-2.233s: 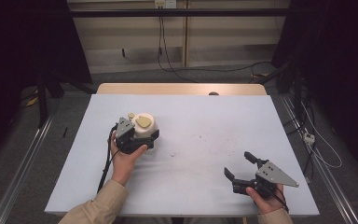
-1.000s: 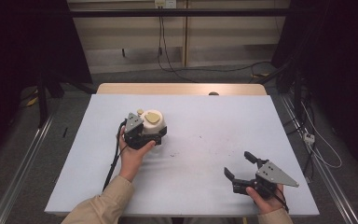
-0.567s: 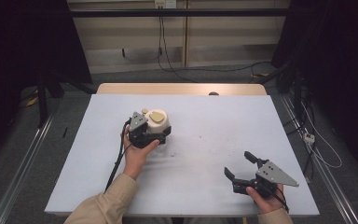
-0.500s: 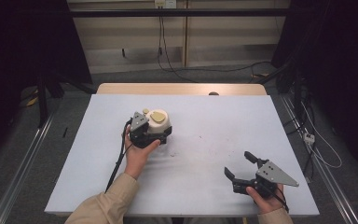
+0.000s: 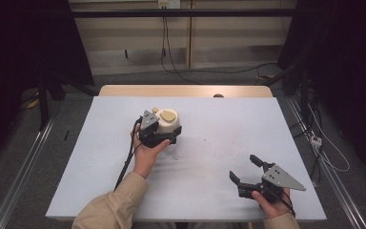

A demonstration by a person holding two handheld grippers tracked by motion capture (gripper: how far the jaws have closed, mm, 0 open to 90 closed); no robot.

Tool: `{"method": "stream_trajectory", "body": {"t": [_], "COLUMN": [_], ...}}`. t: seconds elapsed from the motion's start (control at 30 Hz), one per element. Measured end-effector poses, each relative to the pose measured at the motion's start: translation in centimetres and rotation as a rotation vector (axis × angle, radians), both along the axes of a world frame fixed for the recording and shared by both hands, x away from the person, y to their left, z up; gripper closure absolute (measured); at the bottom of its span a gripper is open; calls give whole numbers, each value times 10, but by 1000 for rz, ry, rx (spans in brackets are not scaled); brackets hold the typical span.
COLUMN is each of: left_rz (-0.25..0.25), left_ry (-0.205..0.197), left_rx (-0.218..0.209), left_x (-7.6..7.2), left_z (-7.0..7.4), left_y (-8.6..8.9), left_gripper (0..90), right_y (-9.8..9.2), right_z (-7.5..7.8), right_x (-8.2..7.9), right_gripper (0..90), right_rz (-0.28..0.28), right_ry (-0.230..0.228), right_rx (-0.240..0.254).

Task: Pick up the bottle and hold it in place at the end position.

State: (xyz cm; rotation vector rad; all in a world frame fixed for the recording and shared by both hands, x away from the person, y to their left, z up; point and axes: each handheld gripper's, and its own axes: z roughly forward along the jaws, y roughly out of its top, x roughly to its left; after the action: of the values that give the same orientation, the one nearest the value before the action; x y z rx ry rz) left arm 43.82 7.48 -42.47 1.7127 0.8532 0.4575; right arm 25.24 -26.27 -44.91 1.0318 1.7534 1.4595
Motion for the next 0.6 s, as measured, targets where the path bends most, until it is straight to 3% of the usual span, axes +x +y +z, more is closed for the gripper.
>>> {"method": "stream_trajectory", "body": {"t": [0.6], "left_rz": [-14], "left_ry": [0], "left_rx": [26], "left_x": [5], "left_z": [-2], "left_y": [-19], "left_gripper": [57], "right_y": [0], "right_z": [0], "right_x": [0], "right_gripper": [75], "right_rz": [1], "right_ry": [-3], "right_rx": [2]}}
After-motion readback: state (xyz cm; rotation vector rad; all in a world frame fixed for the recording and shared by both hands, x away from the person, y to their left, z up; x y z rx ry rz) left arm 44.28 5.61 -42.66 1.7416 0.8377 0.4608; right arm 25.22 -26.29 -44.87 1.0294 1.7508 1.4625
